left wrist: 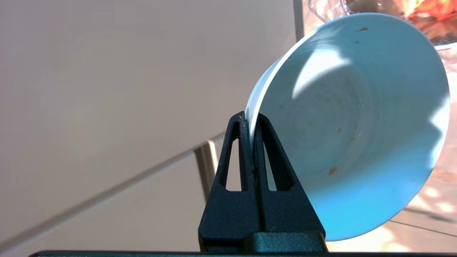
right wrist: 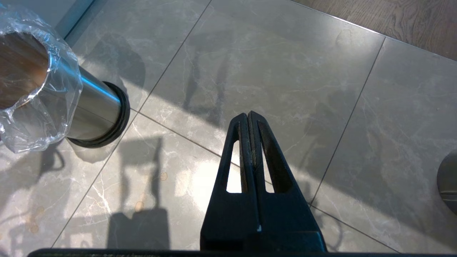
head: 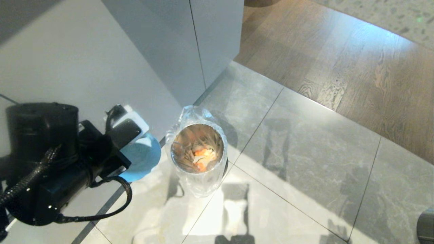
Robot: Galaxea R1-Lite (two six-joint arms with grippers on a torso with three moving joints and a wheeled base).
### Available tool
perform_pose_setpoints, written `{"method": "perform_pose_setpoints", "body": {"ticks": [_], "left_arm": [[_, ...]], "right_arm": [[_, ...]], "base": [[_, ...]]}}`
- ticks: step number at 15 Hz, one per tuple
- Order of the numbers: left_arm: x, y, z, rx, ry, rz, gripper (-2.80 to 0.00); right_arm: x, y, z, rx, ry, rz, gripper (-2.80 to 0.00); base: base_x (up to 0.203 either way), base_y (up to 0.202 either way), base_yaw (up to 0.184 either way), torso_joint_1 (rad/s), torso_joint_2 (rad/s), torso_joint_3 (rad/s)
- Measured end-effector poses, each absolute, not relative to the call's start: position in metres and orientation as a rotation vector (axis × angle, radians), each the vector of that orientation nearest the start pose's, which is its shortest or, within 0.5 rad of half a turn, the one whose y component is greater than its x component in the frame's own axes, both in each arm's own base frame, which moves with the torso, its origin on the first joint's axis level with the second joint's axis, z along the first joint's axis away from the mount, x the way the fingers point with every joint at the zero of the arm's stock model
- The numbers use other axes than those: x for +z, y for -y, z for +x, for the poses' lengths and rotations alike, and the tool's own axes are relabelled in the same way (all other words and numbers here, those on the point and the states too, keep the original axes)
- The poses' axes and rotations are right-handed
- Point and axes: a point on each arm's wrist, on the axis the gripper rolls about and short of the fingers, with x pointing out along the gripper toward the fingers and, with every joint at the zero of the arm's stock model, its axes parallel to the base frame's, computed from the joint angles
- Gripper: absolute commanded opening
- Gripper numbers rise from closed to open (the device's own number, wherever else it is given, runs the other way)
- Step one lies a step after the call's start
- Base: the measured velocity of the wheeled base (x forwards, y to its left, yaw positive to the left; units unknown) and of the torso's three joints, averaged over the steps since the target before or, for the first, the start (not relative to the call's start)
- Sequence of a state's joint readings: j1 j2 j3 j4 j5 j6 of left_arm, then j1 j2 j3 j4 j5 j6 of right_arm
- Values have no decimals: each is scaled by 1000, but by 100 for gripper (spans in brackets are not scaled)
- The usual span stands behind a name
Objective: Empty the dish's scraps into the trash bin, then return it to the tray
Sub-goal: Put the bowl back to the table
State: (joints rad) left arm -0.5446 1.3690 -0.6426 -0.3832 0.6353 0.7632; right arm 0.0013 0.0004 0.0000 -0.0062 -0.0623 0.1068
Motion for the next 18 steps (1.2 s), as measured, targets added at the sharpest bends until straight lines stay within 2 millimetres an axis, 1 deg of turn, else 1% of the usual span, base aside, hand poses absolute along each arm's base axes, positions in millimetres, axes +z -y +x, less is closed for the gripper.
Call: {"method": "perform_pose_setpoints", "body": {"ticks": [2, 4, 7, 14, 18], "left_arm": [[201, 95, 182, -45, -332, 872, -280], [198, 90, 173, -105, -377, 775, -280], [194, 79, 155, -110, -412, 693, -280], [169, 43, 107, -32, -422, 545, -280], [156, 28, 85, -85, -404, 453, -280]], "right_arm": [[76, 1, -23, -61, 9, 107, -280], [76, 1, -23, -61, 9, 107, -280], [76, 1, -23, -61, 9, 107, -280], [76, 1, -23, -61, 9, 107, -280], [76, 1, -23, -61, 9, 107, -280]], "base": [[0, 0, 0, 0, 0, 0], [0, 0, 0, 0, 0, 0], [0, 0, 0, 0, 0, 0], [0, 0, 0, 0, 0, 0], [0, 0, 0, 0, 0, 0]]}}
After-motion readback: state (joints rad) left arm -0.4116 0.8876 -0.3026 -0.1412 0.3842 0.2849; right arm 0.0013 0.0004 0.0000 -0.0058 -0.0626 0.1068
